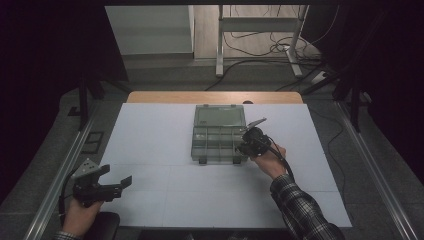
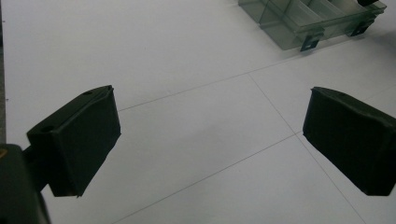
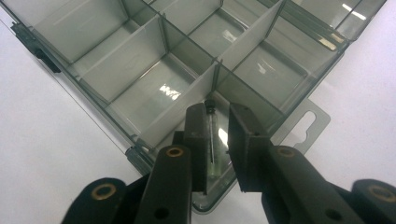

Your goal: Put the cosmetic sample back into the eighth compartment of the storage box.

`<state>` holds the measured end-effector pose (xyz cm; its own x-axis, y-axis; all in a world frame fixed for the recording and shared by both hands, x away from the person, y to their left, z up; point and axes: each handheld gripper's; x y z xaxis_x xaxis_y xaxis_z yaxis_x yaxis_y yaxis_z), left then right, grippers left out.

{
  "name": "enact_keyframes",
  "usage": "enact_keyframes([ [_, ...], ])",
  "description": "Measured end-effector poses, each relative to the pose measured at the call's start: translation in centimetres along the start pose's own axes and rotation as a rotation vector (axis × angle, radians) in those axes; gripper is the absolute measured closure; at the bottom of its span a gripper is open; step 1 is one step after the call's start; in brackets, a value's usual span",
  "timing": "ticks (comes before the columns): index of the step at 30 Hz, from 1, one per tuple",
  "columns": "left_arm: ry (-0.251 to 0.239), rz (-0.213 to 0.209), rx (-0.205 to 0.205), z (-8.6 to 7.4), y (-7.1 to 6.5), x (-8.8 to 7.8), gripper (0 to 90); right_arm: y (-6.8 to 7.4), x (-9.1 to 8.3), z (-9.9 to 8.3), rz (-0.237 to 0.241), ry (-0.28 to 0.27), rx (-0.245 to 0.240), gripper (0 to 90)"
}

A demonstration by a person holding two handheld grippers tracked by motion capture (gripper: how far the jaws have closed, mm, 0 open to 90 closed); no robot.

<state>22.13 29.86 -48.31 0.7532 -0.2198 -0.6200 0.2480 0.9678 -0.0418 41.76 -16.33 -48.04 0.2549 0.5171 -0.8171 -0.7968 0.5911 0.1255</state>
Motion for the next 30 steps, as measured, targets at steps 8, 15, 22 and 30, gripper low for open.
enact_keyframes([
  [8, 0.0, -0.001, -0.002, 0.0, 0.0, 0.0, 4.6, 0.2, -0.4, 0.0, -0.01, -0.019, -0.009, 69.5],
  [15, -0.001, -0.002, -0.002, 0.0, 0.0, 0.0, 4.6, 0.5, -0.8, 0.0, -0.007, -0.037, -0.013, 60.7],
  [22, -0.002, -0.002, -0.002, 0.0, 0.0, 0.0, 4.6, 0.6, -1.2, -0.1, 0.025, -0.05, -0.011, 55.4],
  [30, -0.006, -0.007, -0.009, 0.0, 0.1, -0.1, 4.6, 0.8, -1.7, -0.2, 0.027, -0.071, -0.013, 46.9],
])
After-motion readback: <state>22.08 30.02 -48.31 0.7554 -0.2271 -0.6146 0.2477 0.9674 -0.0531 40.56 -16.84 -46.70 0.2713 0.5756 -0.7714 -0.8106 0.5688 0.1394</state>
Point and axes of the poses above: each handheld gripper's, and its own axes: x roughly forward along the jaws, z roughly out of its top, y roughly to its left, and after that the axes turned 12 degrees about z, right-handed
